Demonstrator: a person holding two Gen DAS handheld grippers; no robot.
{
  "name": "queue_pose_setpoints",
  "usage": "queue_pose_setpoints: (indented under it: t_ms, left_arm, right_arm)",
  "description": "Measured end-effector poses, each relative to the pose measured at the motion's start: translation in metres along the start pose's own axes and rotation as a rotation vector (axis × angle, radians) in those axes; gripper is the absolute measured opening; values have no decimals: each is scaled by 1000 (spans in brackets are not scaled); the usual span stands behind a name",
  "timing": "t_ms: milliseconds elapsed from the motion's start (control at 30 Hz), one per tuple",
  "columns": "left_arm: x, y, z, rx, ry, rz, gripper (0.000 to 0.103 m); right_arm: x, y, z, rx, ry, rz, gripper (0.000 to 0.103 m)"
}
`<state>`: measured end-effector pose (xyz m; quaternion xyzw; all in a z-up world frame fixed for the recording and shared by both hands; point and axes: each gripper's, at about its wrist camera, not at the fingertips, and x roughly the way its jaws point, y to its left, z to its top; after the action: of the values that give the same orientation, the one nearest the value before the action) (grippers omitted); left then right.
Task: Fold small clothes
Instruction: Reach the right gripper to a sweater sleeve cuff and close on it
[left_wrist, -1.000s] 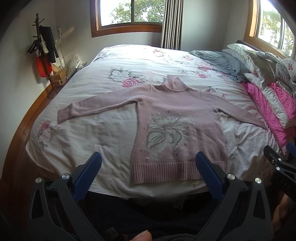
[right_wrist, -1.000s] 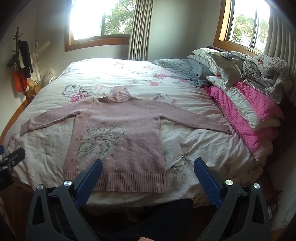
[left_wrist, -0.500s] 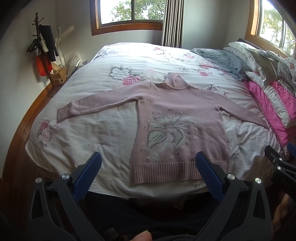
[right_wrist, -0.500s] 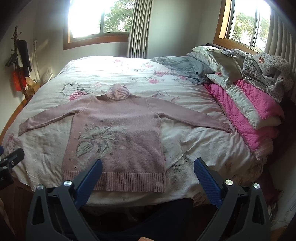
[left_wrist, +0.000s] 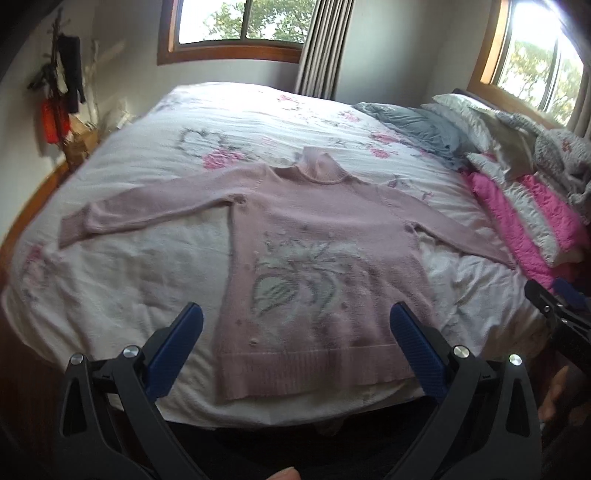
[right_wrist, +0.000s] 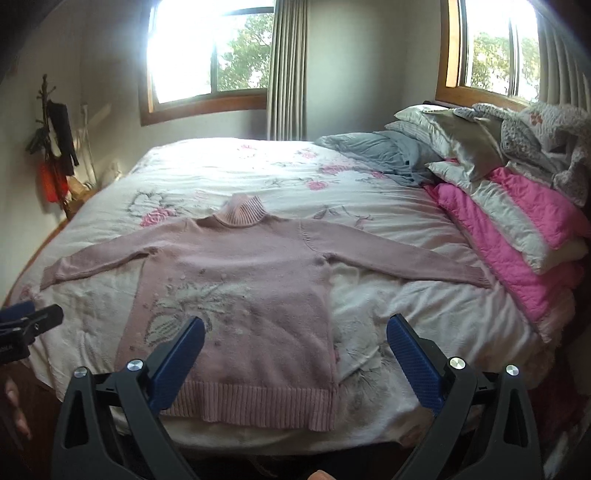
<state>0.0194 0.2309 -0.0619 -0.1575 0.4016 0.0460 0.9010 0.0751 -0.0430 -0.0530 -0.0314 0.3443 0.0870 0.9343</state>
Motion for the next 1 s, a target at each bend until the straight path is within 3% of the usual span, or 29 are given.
queue_pose_setpoints:
  t_ms: [33,67,200,333,467,600,800,1000]
  left_arm:
    - [12,6,0,-39,3,-64,100]
    - [23,9,0,-67,19,-76,100]
    - [55,1,4,-33,52,-52,100]
    - [73,-7,10,-42,91,-95,100]
    - [92,-19,12,-15,113,-98,100]
    - [113,-27,9,-22,160,-110,100]
    - [138,-39,7,-38,213,-155,100]
    - [154,-55,13,-24,216,-192,100]
  right_arm:
    - [12,-13,0,33,5,-5,99]
    - [24,-25,1,57,28,-23,99]
    - [72,-89,-3,155,98,-87,99]
    - [111,-182,-11,411,128,-48,98]
    - [149,-273,-17,659,135,-26,82]
    - [182,-361,-29,923,101,-4,60]
    - [233,-462,-40,1192,40,33,32]
    - [276,-506,-49,1354,45,33,32]
